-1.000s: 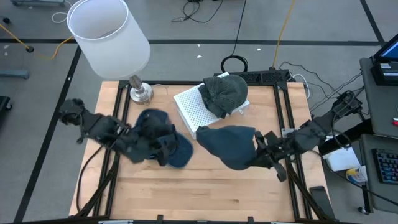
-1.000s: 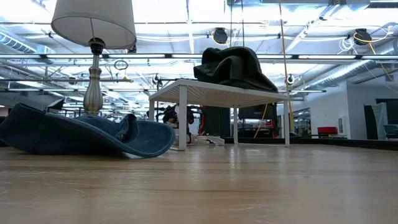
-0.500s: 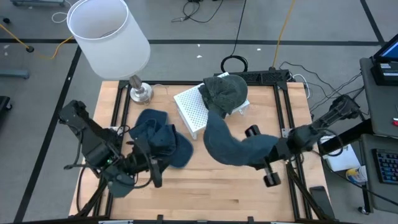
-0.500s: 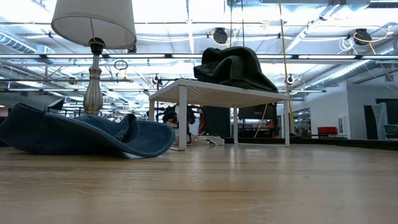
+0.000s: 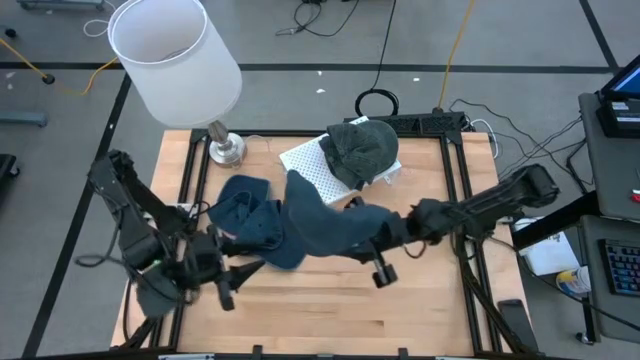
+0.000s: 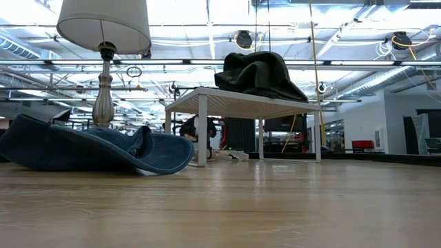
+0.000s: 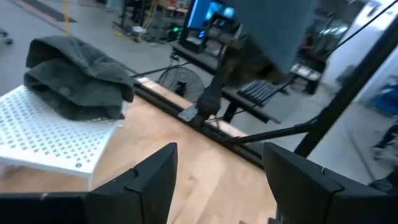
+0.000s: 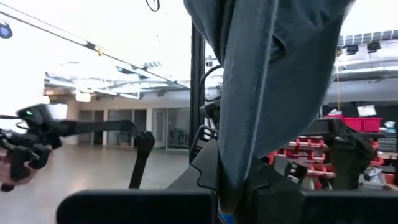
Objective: Pick & Place hat
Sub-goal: Put the blue cap on the shelf
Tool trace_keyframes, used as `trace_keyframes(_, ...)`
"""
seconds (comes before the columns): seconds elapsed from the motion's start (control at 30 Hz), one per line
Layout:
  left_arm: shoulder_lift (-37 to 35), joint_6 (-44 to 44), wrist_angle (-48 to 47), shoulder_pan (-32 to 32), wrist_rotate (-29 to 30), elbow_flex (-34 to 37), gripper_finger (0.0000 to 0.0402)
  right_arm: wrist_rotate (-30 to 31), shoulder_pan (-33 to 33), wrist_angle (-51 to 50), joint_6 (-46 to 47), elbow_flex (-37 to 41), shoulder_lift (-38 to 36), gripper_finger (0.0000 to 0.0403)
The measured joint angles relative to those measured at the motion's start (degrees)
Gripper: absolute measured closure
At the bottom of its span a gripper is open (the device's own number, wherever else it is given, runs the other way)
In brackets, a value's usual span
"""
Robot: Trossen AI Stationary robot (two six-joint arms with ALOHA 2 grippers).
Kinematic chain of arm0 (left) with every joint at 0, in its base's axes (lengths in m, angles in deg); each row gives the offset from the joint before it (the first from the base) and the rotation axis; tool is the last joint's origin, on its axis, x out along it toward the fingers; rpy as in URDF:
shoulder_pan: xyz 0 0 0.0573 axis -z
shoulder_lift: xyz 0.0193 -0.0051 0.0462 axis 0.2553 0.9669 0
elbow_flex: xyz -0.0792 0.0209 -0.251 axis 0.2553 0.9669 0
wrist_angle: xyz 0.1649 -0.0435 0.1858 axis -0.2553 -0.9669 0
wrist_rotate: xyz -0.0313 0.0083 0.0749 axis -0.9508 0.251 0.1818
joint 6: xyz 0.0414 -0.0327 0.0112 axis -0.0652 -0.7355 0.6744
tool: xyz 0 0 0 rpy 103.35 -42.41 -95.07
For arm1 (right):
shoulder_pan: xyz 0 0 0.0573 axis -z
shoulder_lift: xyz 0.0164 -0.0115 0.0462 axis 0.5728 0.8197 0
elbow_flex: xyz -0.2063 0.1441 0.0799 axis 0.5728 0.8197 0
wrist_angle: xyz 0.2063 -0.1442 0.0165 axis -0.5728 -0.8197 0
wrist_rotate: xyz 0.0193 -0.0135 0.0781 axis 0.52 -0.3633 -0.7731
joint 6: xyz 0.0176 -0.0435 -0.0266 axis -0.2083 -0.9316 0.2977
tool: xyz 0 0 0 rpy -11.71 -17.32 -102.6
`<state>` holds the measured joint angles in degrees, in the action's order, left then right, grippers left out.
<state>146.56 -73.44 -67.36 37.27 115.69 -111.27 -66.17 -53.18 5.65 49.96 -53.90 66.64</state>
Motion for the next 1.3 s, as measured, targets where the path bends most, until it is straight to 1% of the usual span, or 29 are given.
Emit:
trace_keyframes(0.07, -2.4, 4.0, 5.5, 0.5, -0.3, 3.2, 0.0161, -1.9, 1.2, 2.8, 1.7, 0.0, 1.7, 0.04)
trace_keyframes(0.13, -4.9, 8.4, 11.1, 0.7, -0.4, 6.6, 0.0161, -2.3, 2.2, 5.0, 3.1, -0.9, 3.9, 0.04)
trace_keyframes(0.23, -8.1, 15.6, 21.2, 0.3, -2.2, 11.3, 0.0161, -3.7, 2.8, 4.7, 3.4, -3.5, 6.7, 0.04)
trace_keyframes(0.3, -9.6, 20.4, 28.6, -0.2, -4.2, 14.5, 0.0161, -3.8, 2.9, 5.0, 2.8, -6.1, 8.9, 0.04)
trace_keyframes(0.43, -11.1, 28.9, 43.5, -1.8, -10.0, 19.9, 0.0161, -5.2, 3.3, 4.8, 1.6, -10.6, 12.5, 0.04)
trace_keyframes(0.57, -11.0, 34.2, 54.4, -3.5, -15.0, 23.3, 0.016, -5.1, 3.7, 4.8, 1.5, -13.3, 15.0, 0.0401)
trace_keyframes(0.67, -10.6, 35.5, 59.0, -5.6, -19.6, 23.9, 0.016, -5.1, 3.7, 4.7, 1.6, -13.9, 16.1, 0.0401)
trace_keyframes(0.8, -10.5, 35.6, 59.5, -8.1, -23.6, 23.9, 0.016, -5.1, 3.6, 4.7, 3.1, -14.0, 17.2, 0.0401)
trace_keyframes(0.9, -10.5, 33.7, 59.6, -10.1, -28.6, 23.9, 0.0165, -4.2, 3.6, 4.8, 3.0, -14.0, 17.6, 0.0401)
trace_keyframes(1.0, -10.5, 31.8, 59.6, -11.2, -31.3, 23.9, 0.02, -2.0, 3.6, 4.8, 3.0, -14.0, 17.6, 0.0399)
trace_keyframes(1.2, -10.5, 31.1, 62.5, -11.6, -31.8, 23.9, 0.0325, -1.4, 3.6, 3.5, 3.4, -14.1, 17.6, 0.0364)
trace_keyframes(1.27, -10.9, 30.4, 62.5, -11.6, -31.9, 23.9, 0.037, 0.2, 3.3, 1.5, 7.5, -14.1, 17.6, 0.0346)
trace_keyframes(1.3, -11.2, 30.2, 62.3, -11.5, -31.9, 23.9, 0.0384, 1.2, 3.2, -0.3, 10.7, -14.1, 17.2, 0.0335)
